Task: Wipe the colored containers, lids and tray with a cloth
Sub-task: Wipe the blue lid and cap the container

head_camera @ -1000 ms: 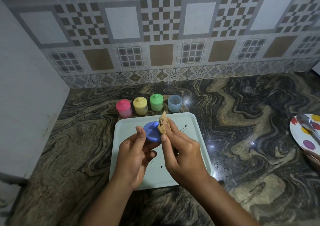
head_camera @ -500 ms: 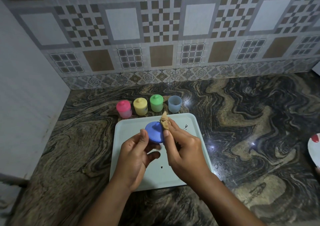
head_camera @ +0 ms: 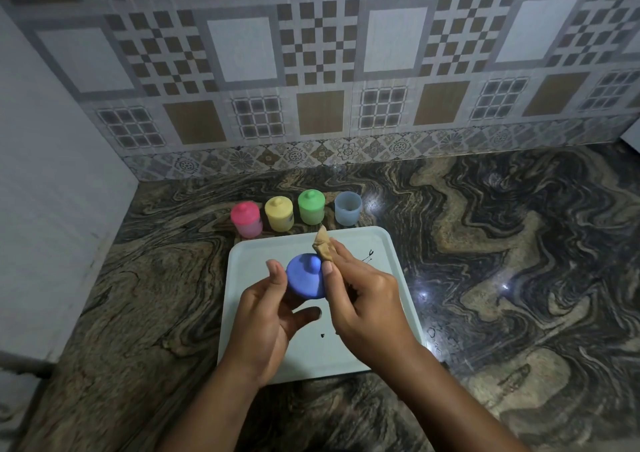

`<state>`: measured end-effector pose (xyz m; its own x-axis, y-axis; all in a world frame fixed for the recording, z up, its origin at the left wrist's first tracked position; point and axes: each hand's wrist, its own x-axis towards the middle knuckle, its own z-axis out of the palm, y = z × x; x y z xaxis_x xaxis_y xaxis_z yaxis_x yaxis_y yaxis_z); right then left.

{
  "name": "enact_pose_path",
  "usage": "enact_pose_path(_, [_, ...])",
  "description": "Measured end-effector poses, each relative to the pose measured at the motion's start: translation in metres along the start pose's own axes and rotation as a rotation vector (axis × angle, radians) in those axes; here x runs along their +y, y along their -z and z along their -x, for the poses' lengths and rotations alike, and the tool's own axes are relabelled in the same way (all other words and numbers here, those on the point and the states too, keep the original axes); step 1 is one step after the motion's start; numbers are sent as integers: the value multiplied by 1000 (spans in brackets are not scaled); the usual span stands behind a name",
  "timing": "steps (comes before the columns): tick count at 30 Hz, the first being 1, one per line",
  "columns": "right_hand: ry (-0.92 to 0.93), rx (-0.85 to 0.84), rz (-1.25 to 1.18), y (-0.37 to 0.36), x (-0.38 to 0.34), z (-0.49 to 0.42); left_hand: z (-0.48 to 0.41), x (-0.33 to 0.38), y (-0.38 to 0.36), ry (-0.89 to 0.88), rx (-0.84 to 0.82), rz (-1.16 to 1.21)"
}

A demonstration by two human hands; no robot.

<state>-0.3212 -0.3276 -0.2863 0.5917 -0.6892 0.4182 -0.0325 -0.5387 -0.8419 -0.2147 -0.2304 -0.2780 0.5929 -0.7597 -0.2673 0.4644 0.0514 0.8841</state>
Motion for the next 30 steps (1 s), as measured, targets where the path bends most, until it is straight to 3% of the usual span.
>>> enact_pose_path(4, [-1,3,5,0,0,0,4,-1,-1,-84,-72,-85])
enact_pose_path(9, [79,2,21,-5,-3,6,-2,3,-1,-21,77,-30])
enact_pose_path(13, [17,3,39,-5,3,5,-4,4,-3,-19,50,-86])
enact_pose_path(19, [68,23,39,-3,-1,6,-1,1,0,-97,-99,-54])
enact_pose_path(25, [14,11,10,0,1,2,-2,3,2,16,-29,-27])
enact_pose_path(30, [-18,3,17,0,0,4,1,1,2,-71,-86,-105])
